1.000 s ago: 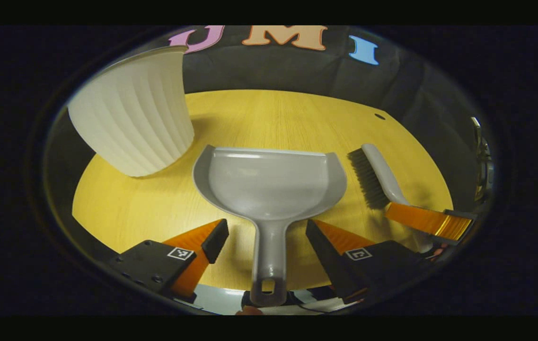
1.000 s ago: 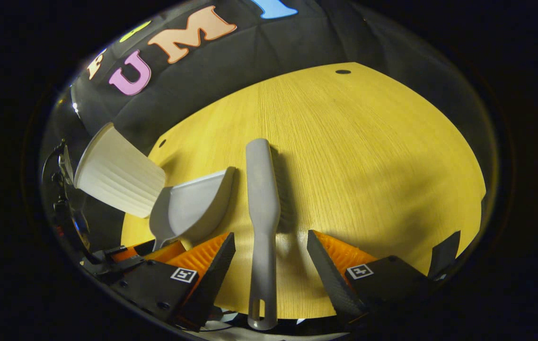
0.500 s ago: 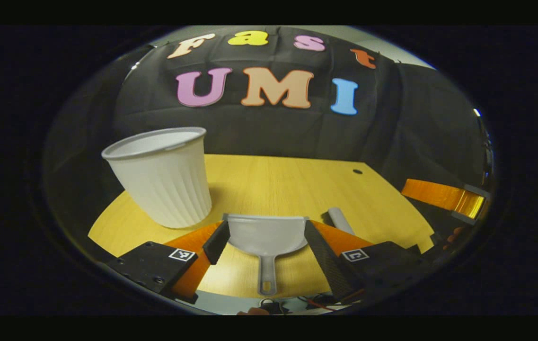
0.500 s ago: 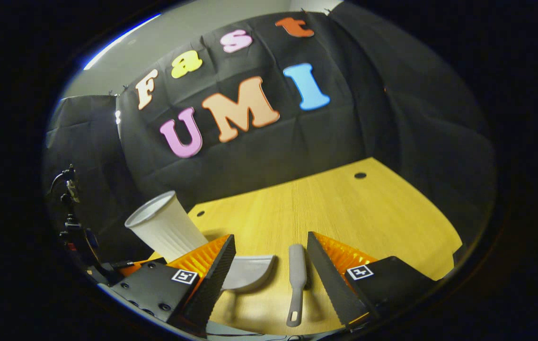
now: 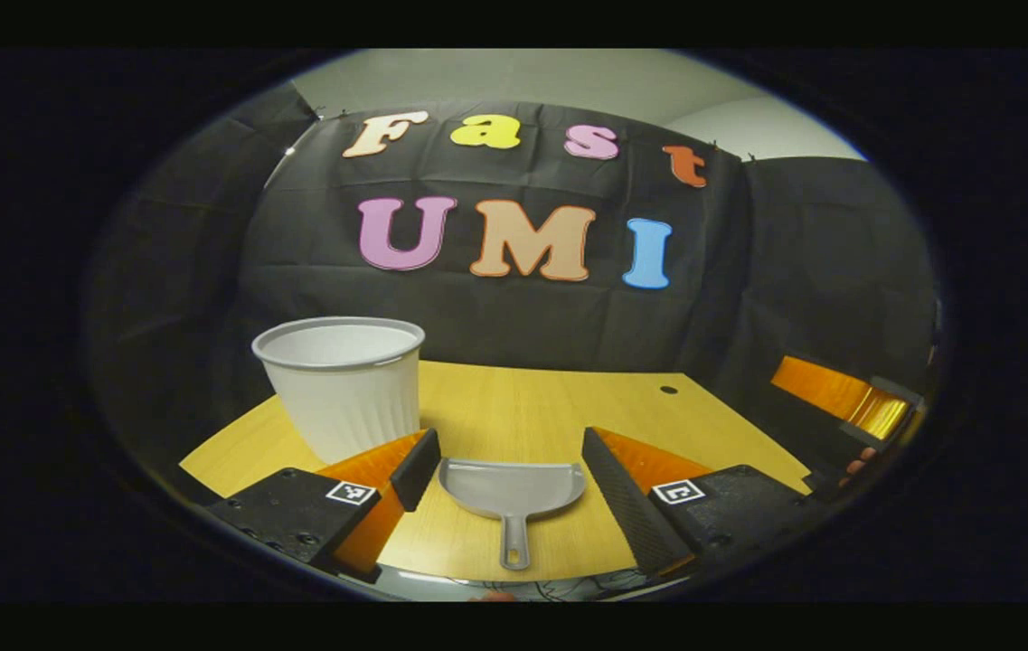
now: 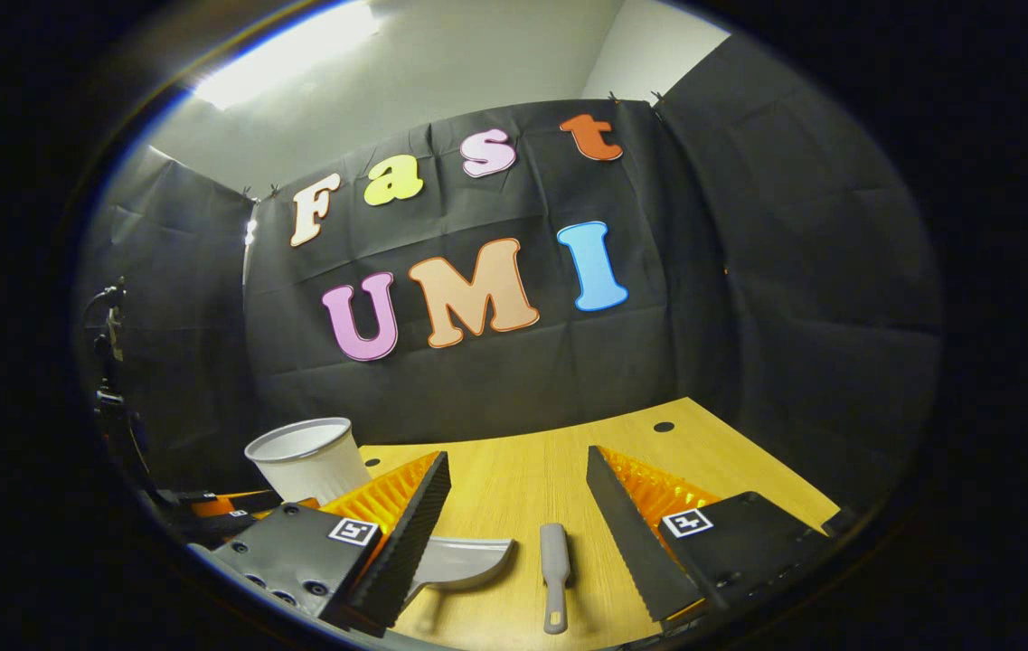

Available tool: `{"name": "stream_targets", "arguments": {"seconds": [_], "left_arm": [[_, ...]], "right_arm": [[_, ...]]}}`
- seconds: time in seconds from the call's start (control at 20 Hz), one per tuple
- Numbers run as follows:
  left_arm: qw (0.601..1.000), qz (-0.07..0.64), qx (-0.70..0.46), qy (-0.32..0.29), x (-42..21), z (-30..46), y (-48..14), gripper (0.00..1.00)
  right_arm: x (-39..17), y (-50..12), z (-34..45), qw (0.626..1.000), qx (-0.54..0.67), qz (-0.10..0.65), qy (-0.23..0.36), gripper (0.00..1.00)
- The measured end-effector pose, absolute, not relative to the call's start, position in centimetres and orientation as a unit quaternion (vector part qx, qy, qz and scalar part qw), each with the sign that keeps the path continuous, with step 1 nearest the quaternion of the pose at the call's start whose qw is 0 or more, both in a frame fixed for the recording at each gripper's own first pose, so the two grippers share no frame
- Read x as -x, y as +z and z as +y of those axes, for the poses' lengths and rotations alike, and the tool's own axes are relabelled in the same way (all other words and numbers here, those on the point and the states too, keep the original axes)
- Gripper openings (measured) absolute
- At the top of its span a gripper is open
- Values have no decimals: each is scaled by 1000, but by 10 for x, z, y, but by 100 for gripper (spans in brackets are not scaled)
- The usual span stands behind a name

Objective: Pick up the small broom and dustpan from the desktop, sweep the trash into the dustpan with the broom, and then empty the trash into the garbage bin.

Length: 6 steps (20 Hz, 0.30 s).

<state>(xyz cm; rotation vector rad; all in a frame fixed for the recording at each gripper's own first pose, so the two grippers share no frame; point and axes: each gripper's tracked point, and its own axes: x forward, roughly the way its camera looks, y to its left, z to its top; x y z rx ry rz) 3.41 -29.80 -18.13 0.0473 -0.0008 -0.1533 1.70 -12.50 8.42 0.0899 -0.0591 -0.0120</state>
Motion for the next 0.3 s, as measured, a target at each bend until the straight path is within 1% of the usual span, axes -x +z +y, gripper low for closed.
{"name": "stream_targets", "arguments": {"seconds": [0.15, 0.3], "left_arm": [[997, 15, -32, -67, -32, -288, -186, 94], [997, 14, -31, -68, -28, -284, -184, 94]], "right_arm": [[-16, 85, -120, 999, -45, -28, -2, 98], [-13, 80, -114, 999, -45, -26, -3, 98]]}}
